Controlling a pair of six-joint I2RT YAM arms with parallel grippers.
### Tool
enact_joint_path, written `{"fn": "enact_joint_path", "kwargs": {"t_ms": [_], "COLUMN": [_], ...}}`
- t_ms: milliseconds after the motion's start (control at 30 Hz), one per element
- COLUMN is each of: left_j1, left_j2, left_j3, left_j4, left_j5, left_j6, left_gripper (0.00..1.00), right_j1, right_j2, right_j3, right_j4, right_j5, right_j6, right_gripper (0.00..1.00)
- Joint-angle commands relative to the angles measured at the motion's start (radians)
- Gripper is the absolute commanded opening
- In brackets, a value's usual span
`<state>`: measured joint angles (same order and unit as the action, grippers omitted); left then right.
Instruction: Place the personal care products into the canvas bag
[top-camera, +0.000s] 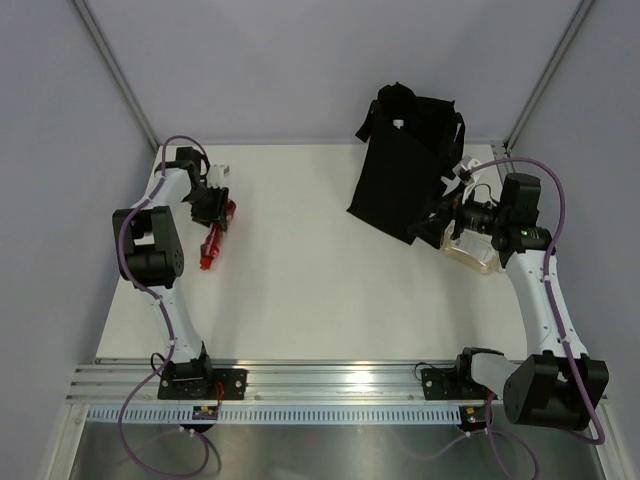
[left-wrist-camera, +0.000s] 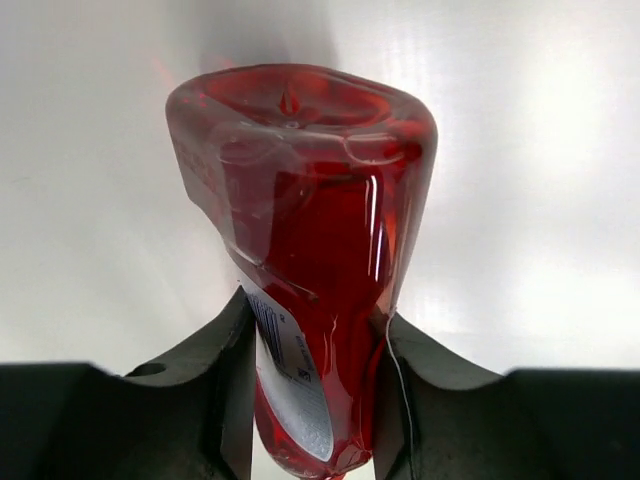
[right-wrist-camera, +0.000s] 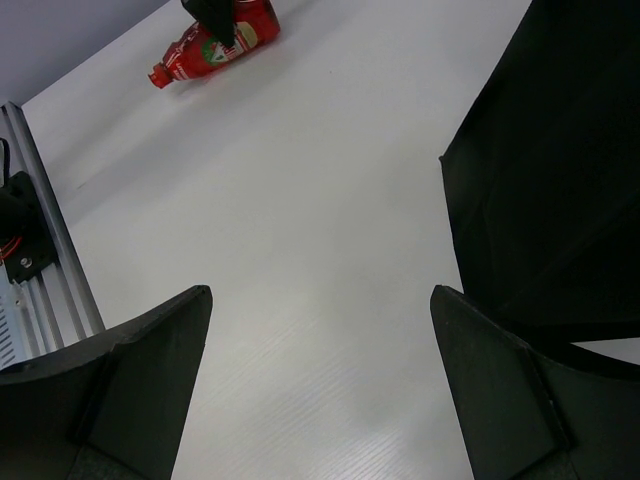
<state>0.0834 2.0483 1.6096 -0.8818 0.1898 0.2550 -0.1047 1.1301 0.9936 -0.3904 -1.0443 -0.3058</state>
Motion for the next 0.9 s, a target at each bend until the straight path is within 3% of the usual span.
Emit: {"fn": "enact_joint_path", "kwargs": {"t_ms": [0,100,200,333,433,533,600,733,867], "left_j1": [-0.014,-0.016,-0.033,-0.080,-0.140,-0.168,-0.183,-0.218,-0.232], "left_j2": [0.015,-0.016,-0.023,-0.034,-0.043,-0.063,-0.102,-0.181,-0.224], "left_j3": [-0.053,-0.086,-0.129,-0.203,-0.255,-0.302,-0.371,-0.502,-0.605], "left_j4": [-0.066,-0.020,0.027,0.124,0.193,0.318,0.495,0.922,1.396], "left_j5": [0.397,0.631,0.767,0.891,0.965,1.039,1.086,1.126,1.117], "left_j6": [-0.075,-0.115,-0.146,-0.189,-0.218,-0.310,-0.445,-0.776,-1.163], "left_gripper": [0.21,0.19,0.15,0.14,0.12,0.11,0.10,0.11,0.11], "right_j1": [-0.006,0.002,0.083,0.346,0.440,0.534,0.585,0.612,0.616], "right_j2": [-0.023,-0.004,0.035,0.111,0.200,0.292,0.348,0.456,0.574], "right_j3": [-0.006,0.003,0.036,0.076,0.100,0.122,0.109,0.063,0.065], "right_j4": [0.008,0.001,-0.065,-0.122,-0.078,0.039,0.184,0.552,0.711], "right_j5": [-0.071,-0.131,-0.109,0.045,0.145,0.252,0.308,0.253,0.237], "right_j6": [-0.018,0.005,-0.045,-0.093,-0.001,0.202,0.431,0.750,1.012], "right_gripper": [0.99,0.99,0.98,0.96,0.95,0.97,1.00,1.00,0.99]}}
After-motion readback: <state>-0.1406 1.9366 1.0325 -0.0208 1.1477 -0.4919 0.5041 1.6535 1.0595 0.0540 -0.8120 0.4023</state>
